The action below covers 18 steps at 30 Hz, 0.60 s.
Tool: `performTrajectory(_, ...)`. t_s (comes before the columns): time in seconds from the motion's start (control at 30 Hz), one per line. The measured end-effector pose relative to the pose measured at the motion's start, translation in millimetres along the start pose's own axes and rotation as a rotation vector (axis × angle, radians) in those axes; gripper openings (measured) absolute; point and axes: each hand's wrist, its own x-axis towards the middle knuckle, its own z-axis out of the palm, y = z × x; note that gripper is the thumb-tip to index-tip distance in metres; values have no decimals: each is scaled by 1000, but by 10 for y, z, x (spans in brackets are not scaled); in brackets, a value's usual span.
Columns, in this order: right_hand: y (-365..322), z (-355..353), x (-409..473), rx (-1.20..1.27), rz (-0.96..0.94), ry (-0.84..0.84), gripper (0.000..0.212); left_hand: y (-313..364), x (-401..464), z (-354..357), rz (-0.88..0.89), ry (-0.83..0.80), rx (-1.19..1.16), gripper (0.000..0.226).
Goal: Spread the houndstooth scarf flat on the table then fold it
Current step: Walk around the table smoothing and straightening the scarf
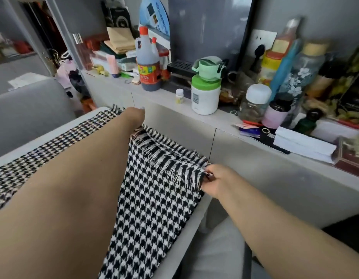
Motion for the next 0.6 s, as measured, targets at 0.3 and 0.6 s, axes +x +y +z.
performTrajectory(0.3,-136,-73,642,-94,59,148,19,-154,475,555,35,-25,183,45)
performTrajectory(0.6,-274,-117,1056,36,-25,156,20,-252,858,934,77,-44,154,40)
